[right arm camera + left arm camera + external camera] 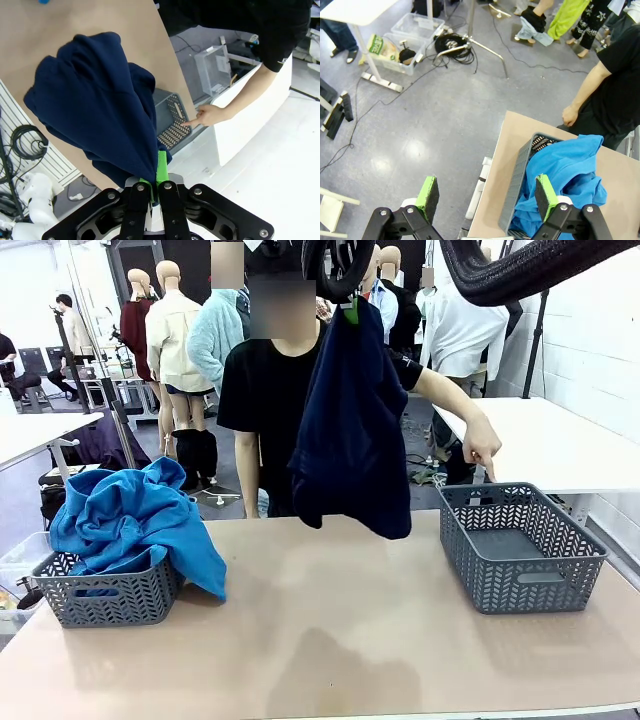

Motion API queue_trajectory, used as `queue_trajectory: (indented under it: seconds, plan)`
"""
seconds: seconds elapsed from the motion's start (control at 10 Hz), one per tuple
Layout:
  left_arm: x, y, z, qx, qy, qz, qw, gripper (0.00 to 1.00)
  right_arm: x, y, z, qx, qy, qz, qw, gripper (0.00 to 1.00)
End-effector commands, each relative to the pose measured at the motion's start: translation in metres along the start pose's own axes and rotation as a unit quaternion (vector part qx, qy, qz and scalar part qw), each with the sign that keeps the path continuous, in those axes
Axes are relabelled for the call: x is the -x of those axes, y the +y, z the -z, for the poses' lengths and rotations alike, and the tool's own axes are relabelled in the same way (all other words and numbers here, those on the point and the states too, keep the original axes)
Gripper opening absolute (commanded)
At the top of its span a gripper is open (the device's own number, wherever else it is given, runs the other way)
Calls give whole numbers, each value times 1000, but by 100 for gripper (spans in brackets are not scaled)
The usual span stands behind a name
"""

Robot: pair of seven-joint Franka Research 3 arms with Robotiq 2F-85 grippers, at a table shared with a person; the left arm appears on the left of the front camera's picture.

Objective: Sort the tops and bottoms.
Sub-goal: Sort the clothes according to human instructions.

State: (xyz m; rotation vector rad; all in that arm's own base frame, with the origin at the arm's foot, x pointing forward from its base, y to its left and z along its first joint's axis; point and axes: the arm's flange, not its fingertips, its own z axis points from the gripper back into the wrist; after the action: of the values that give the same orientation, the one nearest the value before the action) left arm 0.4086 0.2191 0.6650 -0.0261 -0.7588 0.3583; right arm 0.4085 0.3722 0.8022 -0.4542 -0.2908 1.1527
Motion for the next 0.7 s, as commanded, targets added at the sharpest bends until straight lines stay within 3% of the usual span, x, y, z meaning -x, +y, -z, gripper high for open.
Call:
queue_trajectory:
  seconds: [0.0,0.4,0.6]
  plan:
    - [0,1,0,-1,-1,1,1000,100,3,0,-2,2,0,1,1000,0]
    - [0,1,0,-1,-1,1,1000,100,0,0,0,0,0,0,1000,0]
    - [0,1,0,-1,-1,1,1000,100,32,-21,-12,17,-8,61,998,0]
